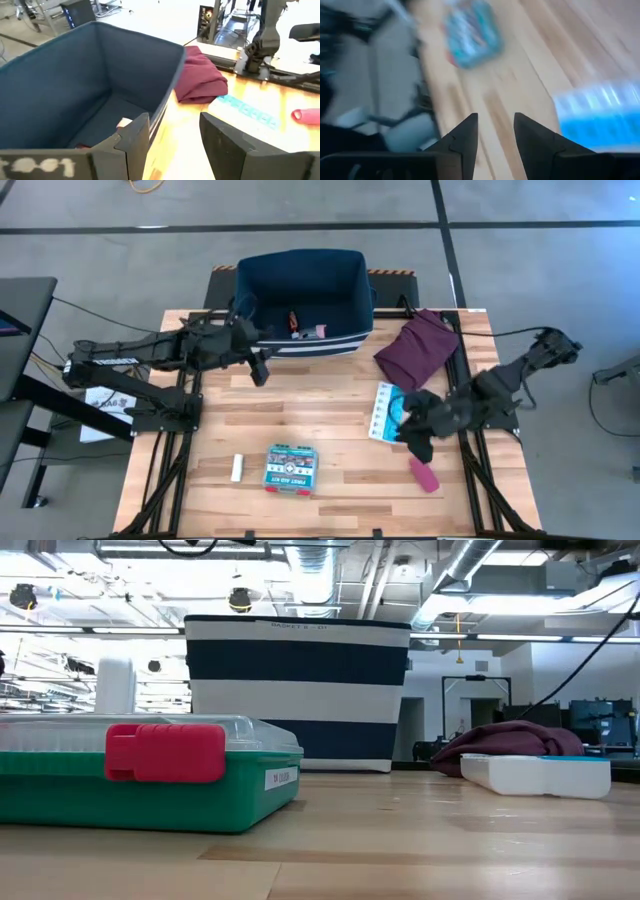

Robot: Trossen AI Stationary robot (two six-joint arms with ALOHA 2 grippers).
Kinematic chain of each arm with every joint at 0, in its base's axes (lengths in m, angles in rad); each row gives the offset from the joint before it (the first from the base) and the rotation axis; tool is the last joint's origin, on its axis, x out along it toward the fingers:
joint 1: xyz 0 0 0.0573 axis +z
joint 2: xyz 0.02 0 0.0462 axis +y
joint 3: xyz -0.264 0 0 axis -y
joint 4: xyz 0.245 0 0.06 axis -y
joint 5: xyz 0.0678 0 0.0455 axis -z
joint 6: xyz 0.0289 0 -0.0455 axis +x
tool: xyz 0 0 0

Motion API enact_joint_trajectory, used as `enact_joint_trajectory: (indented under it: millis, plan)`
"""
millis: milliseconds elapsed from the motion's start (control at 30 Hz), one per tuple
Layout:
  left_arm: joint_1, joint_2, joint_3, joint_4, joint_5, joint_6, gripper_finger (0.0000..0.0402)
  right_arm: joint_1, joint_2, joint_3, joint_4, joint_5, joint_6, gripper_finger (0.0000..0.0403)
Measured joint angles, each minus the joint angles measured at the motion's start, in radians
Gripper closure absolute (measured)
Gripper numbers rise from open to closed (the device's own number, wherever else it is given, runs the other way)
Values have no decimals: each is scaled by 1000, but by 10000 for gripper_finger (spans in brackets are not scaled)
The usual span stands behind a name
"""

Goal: Pick & place medical supplies in basket/bin
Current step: Put the pink bandage into the blue bin

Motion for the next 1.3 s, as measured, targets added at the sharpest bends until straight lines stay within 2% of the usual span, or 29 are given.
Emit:
enact_joint_trajectory:
  millis: [133,233,400,633,933,1167,1300]
  plan:
    - [-57,11,0,1,-49,-17,238,98,83,0,-174,12,256,282]
    - [-91,22,-1,-3,-89,-21,238,150,167,0,-271,-59,359,282]
    - [-125,50,-1,5,-146,-14,238,205,335,-1,-302,-218,365,282]
    - [-132,94,-1,4,-142,-7,238,237,494,-1,-303,-368,436,272]
    - [-132,163,-1,10,-138,41,238,215,513,-1,-233,-364,473,226]
    - [-135,166,-1,10,-132,45,238,198,537,-8,-233,-367,496,180]
    - [-137,166,-1,3,-130,47,238,193,587,-35,-239,-369,528,171]
